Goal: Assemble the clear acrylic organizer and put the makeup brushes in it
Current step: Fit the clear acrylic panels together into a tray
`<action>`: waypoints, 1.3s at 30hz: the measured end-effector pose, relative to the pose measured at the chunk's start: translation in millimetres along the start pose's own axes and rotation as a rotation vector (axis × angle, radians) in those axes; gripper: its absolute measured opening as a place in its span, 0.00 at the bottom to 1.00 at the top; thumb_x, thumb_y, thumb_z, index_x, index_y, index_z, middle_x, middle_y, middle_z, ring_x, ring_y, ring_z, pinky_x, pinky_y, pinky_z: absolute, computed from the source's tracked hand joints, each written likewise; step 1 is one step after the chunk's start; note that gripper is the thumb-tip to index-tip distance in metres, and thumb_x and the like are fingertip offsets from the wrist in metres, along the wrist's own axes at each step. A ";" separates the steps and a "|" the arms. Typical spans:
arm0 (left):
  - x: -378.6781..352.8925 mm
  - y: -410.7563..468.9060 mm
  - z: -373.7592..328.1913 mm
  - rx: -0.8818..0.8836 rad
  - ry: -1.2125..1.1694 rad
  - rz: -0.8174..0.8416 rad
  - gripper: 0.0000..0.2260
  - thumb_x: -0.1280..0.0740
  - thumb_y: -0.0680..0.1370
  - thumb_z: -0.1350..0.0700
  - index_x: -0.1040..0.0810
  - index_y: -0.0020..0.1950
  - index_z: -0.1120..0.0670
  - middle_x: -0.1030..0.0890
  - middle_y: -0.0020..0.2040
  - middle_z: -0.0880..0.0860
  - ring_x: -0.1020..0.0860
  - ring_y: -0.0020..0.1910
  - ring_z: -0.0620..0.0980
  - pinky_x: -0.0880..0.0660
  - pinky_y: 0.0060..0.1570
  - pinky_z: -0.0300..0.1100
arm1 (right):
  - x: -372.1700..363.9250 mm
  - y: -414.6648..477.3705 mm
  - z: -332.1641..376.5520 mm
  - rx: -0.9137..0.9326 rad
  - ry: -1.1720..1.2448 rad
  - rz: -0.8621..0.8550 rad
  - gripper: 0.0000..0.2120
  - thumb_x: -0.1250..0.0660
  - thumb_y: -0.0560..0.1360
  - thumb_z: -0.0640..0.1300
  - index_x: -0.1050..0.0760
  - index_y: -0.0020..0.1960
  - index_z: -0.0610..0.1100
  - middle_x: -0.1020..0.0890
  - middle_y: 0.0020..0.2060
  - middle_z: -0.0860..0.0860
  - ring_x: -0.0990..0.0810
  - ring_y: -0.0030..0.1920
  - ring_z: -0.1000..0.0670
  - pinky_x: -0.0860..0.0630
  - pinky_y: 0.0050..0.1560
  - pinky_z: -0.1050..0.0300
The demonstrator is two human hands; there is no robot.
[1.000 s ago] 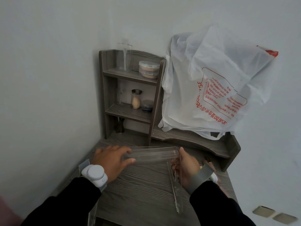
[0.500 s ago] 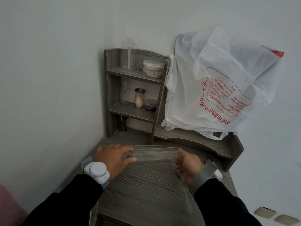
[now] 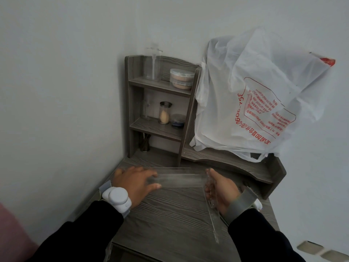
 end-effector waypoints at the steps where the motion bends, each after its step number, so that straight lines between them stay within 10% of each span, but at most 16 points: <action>1: 1.1 -0.1 1.4 0.009 -0.016 -0.007 0.22 0.43 0.74 0.29 0.30 0.66 0.34 0.23 0.59 0.41 0.28 0.64 0.47 0.38 0.64 0.52 | 0.1 -0.6 0.9 0.005 -0.004 -0.004 0.15 0.32 0.78 0.52 0.24 0.43 0.40 0.26 0.29 0.45 0.30 0.26 0.49 0.37 0.27 0.58; 13: 5.0 -4.2 4.3 0.014 -0.087 0.000 0.21 0.42 0.74 0.30 0.29 0.65 0.34 0.23 0.57 0.41 0.28 0.62 0.47 0.37 0.64 0.53 | -4.1 -2.8 -8.1 -0.055 0.171 0.026 0.17 0.44 0.83 0.52 0.22 0.53 0.41 0.24 0.30 0.46 0.30 0.27 0.50 0.39 0.29 0.59; 39: 3.2 -3.2 7.4 0.015 -0.065 0.021 0.21 0.42 0.74 0.29 0.29 0.64 0.34 0.23 0.58 0.41 0.28 0.62 0.47 0.37 0.65 0.54 | -1.3 -5.6 -14.9 -0.045 0.135 0.045 0.10 0.35 0.79 0.47 0.23 0.47 0.40 0.26 0.30 0.46 0.30 0.26 0.50 0.38 0.25 0.59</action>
Point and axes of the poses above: each hand's wrist, its own y-axis towards the middle knuckle, its own x-axis out of the back of the hand, z = x × y, the point moved 9 cm from there along y, towards the middle knuckle
